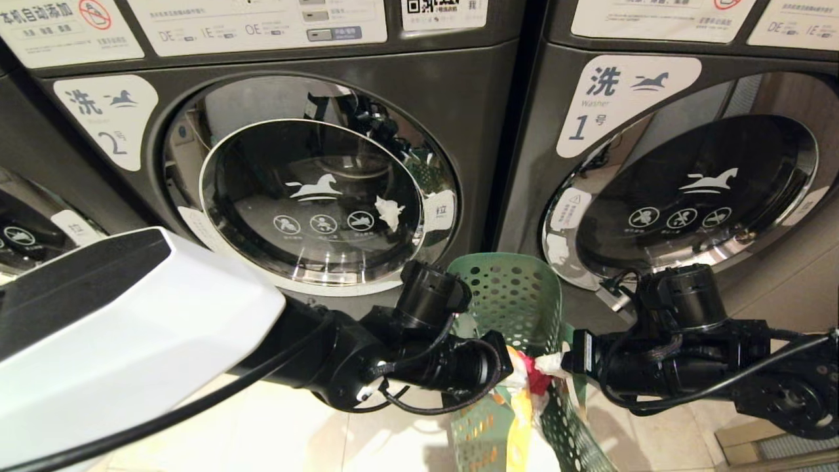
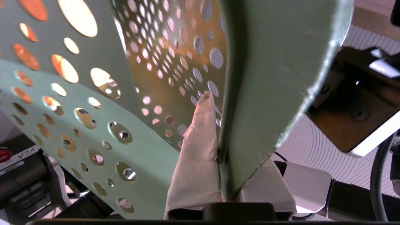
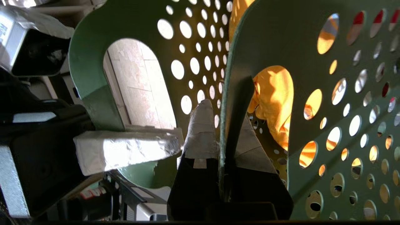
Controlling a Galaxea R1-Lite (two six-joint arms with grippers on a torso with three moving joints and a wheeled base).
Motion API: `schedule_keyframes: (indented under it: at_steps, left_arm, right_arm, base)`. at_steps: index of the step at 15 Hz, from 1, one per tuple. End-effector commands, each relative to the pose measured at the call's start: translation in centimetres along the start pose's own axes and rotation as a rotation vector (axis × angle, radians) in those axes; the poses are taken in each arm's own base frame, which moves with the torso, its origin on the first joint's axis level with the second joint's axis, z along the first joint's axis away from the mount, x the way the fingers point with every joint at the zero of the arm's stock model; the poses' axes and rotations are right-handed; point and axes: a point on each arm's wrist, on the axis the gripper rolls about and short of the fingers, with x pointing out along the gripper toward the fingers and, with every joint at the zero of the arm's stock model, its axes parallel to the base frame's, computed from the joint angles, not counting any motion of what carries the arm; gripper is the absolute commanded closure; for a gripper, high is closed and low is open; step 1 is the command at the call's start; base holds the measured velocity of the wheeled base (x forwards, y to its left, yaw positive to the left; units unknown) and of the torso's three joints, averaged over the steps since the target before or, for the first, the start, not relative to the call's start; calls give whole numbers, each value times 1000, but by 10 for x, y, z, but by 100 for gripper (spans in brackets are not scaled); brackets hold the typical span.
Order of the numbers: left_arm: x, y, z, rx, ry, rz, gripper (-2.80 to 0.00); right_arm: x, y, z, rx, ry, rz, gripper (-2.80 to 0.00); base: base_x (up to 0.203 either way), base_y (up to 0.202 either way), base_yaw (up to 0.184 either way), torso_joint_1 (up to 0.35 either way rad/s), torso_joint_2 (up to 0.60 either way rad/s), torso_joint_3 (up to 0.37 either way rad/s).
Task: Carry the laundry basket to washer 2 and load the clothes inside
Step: Pick up the clothes basket and put it beside the washing machine
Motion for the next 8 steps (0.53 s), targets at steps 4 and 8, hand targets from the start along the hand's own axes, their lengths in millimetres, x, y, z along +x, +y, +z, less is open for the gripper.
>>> schedule_keyframes:
  at_steps: [4,8]
  left_arm:
    - [8,1,0,-4,10,0,0]
    - [10,1,1,-2,10,-3,0]
  right_arm:
    - [3,-9,4,18,-17,-19,0]
    - [3,-11,4,25,-19,-25,0]
  base:
    - [0,0,0,1,3,-201]
    - [0,0,0,1,3,-195]
